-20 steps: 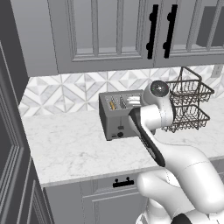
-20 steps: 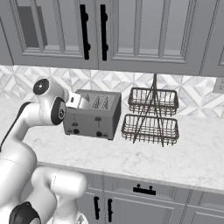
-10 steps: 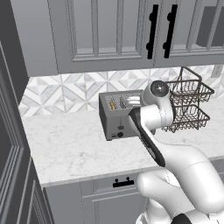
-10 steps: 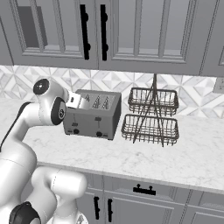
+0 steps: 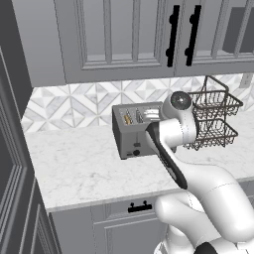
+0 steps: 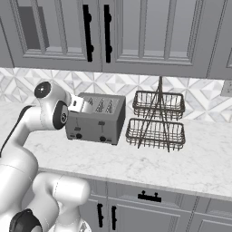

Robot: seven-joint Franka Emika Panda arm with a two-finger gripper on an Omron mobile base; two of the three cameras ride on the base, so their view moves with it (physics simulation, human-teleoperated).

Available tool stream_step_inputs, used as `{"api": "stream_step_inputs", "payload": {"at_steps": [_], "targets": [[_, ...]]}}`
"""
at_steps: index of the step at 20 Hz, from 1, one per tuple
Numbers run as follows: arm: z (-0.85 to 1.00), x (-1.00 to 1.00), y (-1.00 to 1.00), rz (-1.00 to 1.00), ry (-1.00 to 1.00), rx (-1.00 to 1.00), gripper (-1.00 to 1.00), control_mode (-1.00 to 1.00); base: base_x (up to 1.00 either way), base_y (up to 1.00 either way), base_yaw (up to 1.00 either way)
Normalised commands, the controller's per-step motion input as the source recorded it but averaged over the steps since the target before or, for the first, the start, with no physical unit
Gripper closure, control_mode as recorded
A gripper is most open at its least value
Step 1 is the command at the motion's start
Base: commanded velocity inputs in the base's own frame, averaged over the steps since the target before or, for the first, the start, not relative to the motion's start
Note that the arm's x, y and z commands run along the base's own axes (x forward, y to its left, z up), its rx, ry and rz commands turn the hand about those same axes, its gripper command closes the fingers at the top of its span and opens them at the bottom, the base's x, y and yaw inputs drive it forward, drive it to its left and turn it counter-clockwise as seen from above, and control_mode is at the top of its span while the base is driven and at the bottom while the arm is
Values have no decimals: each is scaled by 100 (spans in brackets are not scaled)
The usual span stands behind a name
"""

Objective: Start the toaster. Once the lever pops up, take the bread to the plate on the dining counter.

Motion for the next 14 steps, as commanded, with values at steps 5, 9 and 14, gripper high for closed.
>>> {"api": "stream_step_inputs", "payload": {"at_steps": [5, 9, 14], "targets": [[0, 0, 0, 0, 0, 0, -100, -100, 0, 0, 0], [0, 0, 0, 0, 0, 0, -100, -100, 0, 0, 0], [0, 0, 0, 0, 0, 0, -100, -100, 0, 0, 0]]}}
